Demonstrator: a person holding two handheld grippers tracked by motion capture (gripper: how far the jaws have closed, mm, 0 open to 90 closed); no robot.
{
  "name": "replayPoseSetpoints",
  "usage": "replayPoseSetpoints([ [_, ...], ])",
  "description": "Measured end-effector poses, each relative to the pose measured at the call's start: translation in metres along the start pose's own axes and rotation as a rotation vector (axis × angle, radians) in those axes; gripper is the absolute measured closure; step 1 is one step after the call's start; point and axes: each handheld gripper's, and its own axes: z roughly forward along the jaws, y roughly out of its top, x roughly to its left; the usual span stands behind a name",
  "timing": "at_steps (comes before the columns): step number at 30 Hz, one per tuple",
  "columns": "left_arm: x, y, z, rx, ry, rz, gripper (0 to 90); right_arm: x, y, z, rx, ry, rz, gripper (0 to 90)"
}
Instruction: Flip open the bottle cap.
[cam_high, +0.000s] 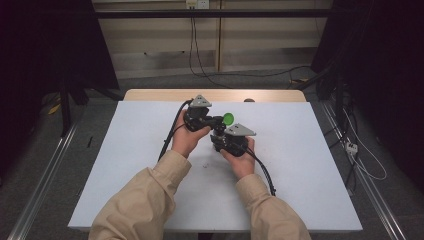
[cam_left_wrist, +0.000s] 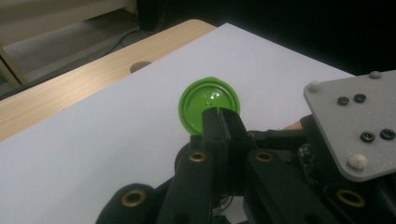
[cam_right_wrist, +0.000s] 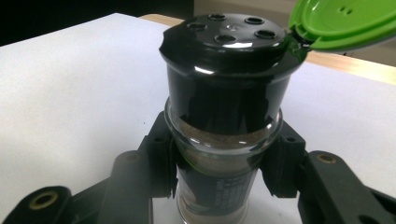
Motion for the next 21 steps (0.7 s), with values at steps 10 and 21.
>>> replayPoseSetpoints([
  [10, 0.002, -0.004, -0.009, 0.005, -0.033, -0.02, 62.7, -0.005, 0.0, -0.006, 0.05, -0.011, 0.035, 32.7],
  [21, 0.001, -0.008, -0.016, 0.04, -0.063, -0.03, 33.3, -0.01, 0.004, -0.018, 0.074, -0.008, 0.049, 20.4],
])
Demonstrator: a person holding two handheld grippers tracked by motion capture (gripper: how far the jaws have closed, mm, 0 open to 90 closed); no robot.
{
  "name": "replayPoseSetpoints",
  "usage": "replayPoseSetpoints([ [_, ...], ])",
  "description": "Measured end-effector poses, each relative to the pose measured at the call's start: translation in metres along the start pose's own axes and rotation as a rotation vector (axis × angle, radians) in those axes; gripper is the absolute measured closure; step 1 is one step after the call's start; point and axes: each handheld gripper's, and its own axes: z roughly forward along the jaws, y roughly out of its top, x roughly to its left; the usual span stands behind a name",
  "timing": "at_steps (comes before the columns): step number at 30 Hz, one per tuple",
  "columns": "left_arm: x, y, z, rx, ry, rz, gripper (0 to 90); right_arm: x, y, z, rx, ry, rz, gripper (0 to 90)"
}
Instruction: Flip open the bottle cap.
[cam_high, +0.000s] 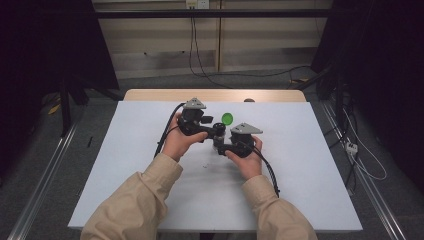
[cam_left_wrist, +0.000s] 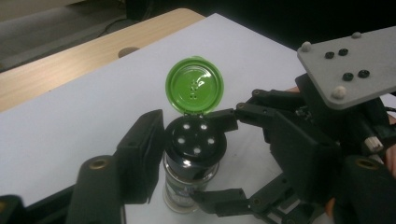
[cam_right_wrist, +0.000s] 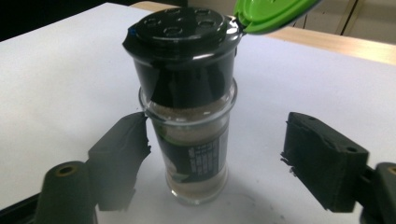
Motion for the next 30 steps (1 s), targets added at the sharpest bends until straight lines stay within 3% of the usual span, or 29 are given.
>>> replayPoseSetpoints([
  [11, 0.004, -0.024, -0.018, -0.019, -0.037, -0.003, 20.6, -0.005, -0.008, -0.023, 0.007, 0.021, 0.013, 15.0],
  [15, 0.007, -0.035, -0.026, -0.015, -0.046, -0.003, 19.1, -0.007, -0.012, -0.035, 0.014, 0.049, 0.049, 11.5],
  [30, 0.011, -0.07, -0.053, -0.003, -0.03, 0.004, 15.9, -0.01, -0.029, -0.074, 0.004, 0.059, 0.006, 9.8],
])
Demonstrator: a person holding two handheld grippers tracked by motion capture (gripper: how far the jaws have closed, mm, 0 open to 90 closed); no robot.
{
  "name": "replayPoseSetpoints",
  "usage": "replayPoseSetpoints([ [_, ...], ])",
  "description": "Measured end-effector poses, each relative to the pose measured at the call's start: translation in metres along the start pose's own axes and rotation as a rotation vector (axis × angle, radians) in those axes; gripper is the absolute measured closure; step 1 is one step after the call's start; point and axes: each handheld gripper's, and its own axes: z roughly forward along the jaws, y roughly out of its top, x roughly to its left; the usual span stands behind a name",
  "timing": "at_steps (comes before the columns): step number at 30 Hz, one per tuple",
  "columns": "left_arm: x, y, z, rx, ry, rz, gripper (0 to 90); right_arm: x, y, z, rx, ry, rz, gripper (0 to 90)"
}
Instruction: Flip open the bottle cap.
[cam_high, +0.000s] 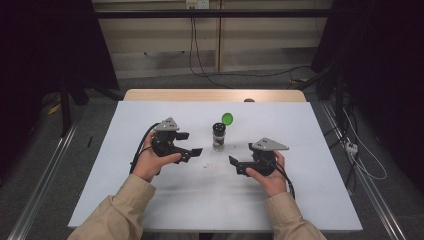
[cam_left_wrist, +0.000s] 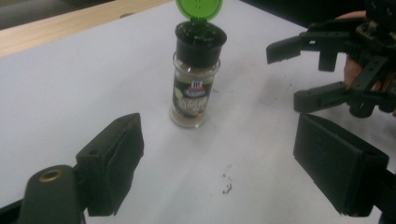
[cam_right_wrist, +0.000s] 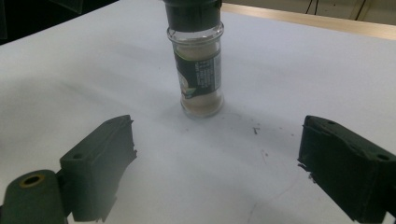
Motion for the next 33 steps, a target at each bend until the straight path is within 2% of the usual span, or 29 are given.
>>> replayPoseSetpoints([
  [4, 0.0, -0.011, -0.006, 0.011, 0.004, 0.01, 15.4, 0.0, -0.004, -0.006, 0.003, 0.008, 0.006, 9.7],
  [9, 0.0, -0.025, -0.015, 0.015, 0.012, -0.001, 15.4, -0.002, -0.009, -0.015, -0.004, 0.017, 0.023, 9.7],
  [25, 0.005, -0.065, -0.046, 0.03, 0.047, -0.02, 15.1, -0.003, -0.021, -0.036, 0.0, 0.005, 0.002, 10.1],
  [33, 0.007, -0.077, -0.056, 0.029, 0.051, -0.037, 15.1, -0.008, -0.027, -0.046, -0.001, -0.012, 0.004, 10.1],
])
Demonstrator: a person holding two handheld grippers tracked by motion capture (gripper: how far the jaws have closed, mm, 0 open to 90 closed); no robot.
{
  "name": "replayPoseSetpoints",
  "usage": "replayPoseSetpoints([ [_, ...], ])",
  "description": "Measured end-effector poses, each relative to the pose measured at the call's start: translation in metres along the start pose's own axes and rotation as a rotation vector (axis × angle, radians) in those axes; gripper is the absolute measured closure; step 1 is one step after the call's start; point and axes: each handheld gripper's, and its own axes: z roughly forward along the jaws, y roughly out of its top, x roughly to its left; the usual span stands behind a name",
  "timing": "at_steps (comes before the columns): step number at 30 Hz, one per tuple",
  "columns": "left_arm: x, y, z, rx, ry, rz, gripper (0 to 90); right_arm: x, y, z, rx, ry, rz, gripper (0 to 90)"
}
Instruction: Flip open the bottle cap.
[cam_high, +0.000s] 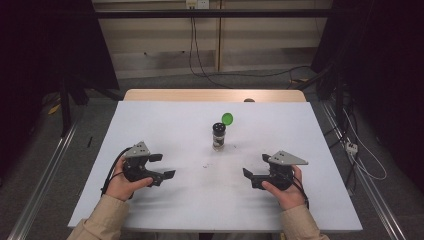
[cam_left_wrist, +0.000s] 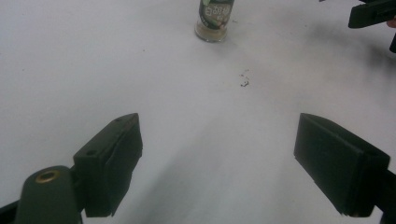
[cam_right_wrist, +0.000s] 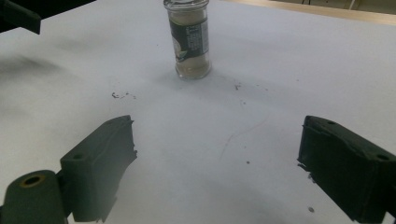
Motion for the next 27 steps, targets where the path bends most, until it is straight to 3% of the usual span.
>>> replayPoseSetpoints([
  [13, -0.002, -0.009, -0.009, 0.002, -0.006, 0.005, 15.0, -0.008, -0.008, -0.015, -0.011, -0.018, 0.01, 10.3],
  [27, -0.001, -0.018, -0.017, 0.005, 0.014, 0.004, 14.7, -0.014, -0.015, -0.028, -0.013, -0.035, 0.002, 10.5],
])
